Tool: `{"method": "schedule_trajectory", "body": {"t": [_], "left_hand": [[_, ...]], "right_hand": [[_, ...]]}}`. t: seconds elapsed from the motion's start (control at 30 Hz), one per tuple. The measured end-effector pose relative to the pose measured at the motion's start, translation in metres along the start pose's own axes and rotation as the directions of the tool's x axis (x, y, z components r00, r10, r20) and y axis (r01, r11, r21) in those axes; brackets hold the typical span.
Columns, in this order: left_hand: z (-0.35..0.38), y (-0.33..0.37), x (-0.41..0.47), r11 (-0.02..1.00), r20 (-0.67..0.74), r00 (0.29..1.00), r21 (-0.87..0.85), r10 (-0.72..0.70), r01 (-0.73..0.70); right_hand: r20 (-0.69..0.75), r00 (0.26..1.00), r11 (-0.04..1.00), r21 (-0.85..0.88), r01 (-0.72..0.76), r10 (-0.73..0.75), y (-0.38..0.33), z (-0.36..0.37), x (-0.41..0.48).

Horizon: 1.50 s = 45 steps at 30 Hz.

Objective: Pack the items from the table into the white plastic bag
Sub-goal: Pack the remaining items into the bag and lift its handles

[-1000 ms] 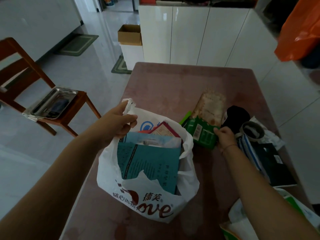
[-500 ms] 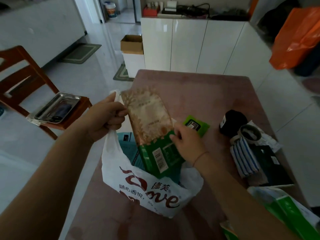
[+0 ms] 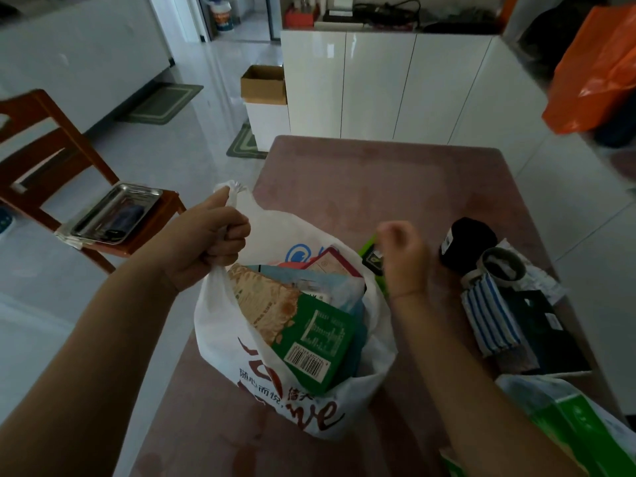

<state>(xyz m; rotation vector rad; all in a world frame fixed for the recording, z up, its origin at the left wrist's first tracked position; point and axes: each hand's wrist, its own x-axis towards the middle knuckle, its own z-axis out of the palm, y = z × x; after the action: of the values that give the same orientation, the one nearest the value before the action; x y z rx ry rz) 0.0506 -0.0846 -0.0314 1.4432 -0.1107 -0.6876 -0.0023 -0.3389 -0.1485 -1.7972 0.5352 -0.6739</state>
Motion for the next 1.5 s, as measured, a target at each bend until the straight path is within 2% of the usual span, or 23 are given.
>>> {"method": "schedule_trajectory", "body": {"t": [0.03,0.07,0.1,0.17,0.2,0.27,0.47,0.57,0.67,0.7,0.73,0.77,0.87,0.93,1.0,1.1,1.17,1.23,1.27,1.3,1.4,1.47,1.5], "left_hand": [[0.001,0.0,0.001,1.0,0.001,1.0,-0.001,-0.005,0.005],[0.002,0.001,0.002,1.0,0.005,1.0,0.004,-0.004,0.004],[0.004,0.001,0.004,1.0,0.003,1.0,0.012,-0.009,0.009],[0.005,0.001,0.006,0.999,-0.011,1.0,0.032,-0.014,0.014],[0.006,0.0,0.007,0.999,-0.015,1.0,0.038,-0.021,0.021],[0.008,-0.004,0.01,0.998,-0.018,0.999,0.047,-0.029,0.03],[0.01,-0.007,0.011,0.998,-0.09,0.995,0.03,-0.048,0.051],[0.007,-0.006,0.007,0.998,-0.09,0.995,0.04,-0.048,0.052],[0.004,-0.003,0.001,0.998,-0.085,0.995,0.039,-0.05,0.053],[0.003,-0.002,-0.002,0.998,-0.076,0.996,0.038,-0.046,0.049],[0.002,-0.001,-0.004,0.998,-0.068,0.997,0.036,-0.04,0.042],[0.001,-0.001,-0.005,0.999,-0.065,0.997,0.03,-0.036,0.038],[-0.001,0.0,-0.006,0.999,-0.068,0.997,0.024,-0.029,0.031],[0.0,-0.001,-0.005,1.0,-0.052,0.999,0.018,-0.01,0.011],[0.003,-0.001,-0.005,1.0,-0.053,0.999,0.004,0.009,-0.009],[0.007,0.001,-0.008,0.999,-0.014,0.999,-0.023,0.032,-0.032],[0.009,0.002,-0.01,0.999,0.004,0.999,-0.034,0.036,-0.036],[0.01,0.002,-0.013,0.999,0.01,0.999,-0.031,0.036,-0.035],[0.01,0.002,-0.014,0.999,0.014,0.999,-0.03,0.038,-0.038],[0.009,0.002,-0.016,0.999,0.019,0.999,-0.027,0.043,-0.042],[0.008,-0.001,-0.014,0.999,0.013,0.999,-0.032,0.044,-0.044],[0.011,-0.004,-0.01,0.998,0.003,0.999,-0.039,0.049,-0.049],[0.013,-0.006,-0.008,0.998,0.005,0.999,-0.038,0.053,-0.053]], "right_hand": [[-0.089,0.981,0.985,0.006,-0.174,0.174,0.022,-0.005,0.019],[-0.087,0.928,0.931,-0.01,-0.364,0.362,0.044,-0.006,0.035],[-0.028,0.848,0.847,-0.042,-0.53,0.529,0.067,-0.004,0.045],[0.091,0.683,0.689,-0.098,-0.718,0.725,0.097,0.006,0.051],[0.114,0.632,0.642,-0.113,-0.759,0.767,0.107,0.011,0.052],[0.103,0.608,0.616,-0.113,-0.779,0.787,0.119,0.023,0.057],[-0.116,0.512,0.489,-0.177,-0.854,0.851,0.12,0.055,0.067],[-0.066,0.512,0.511,-0.034,-0.859,0.857,0.121,0.065,0.07],[0.009,0.52,0.52,0.008,-0.854,0.854,0.121,0.063,0.069],[0.022,0.537,0.537,0.013,-0.843,0.843,0.119,0.061,0.067],[0.011,0.586,0.586,0.004,-0.81,0.81,0.113,0.058,0.064],[-0.019,0.666,0.665,-0.023,-0.746,0.746,0.103,0.052,0.061],[-0.066,0.926,0.924,-0.076,-0.375,0.371,0.053,0.028,0.057],[-0.036,0.996,0.997,-0.022,-0.08,0.079,0.008,0.009,0.047],[0.058,0.989,0.99,0.015,0.137,-0.138,-0.03,-0.003,0.027],[0.36,0.882,0.927,-0.101,0.361,-0.304,-0.055,0.002,-0.015],[0.538,0.797,0.808,-0.32,0.494,-0.274,-0.05,0.021,-0.035],[0.631,0.754,0.635,-0.51,0.58,-0.182,-0.039,0.039,-0.047],[0.65,0.747,0.601,-0.543,0.586,-0.142,-0.034,0.046,-0.05],[0.659,0.742,0.631,-0.527,0.569,-0.118,-0.032,0.05,-0.051],[0.675,0.726,0.903,-0.216,0.371,-0.136,-0.036,0.05,-0.054],[0.656,0.737,0.956,-0.077,0.284,-0.166,-0.038,0.036,-0.056],[0.611,0.772,0.961,-0.066,0.269,-0.174,-0.035,0.025,-0.054]]}}
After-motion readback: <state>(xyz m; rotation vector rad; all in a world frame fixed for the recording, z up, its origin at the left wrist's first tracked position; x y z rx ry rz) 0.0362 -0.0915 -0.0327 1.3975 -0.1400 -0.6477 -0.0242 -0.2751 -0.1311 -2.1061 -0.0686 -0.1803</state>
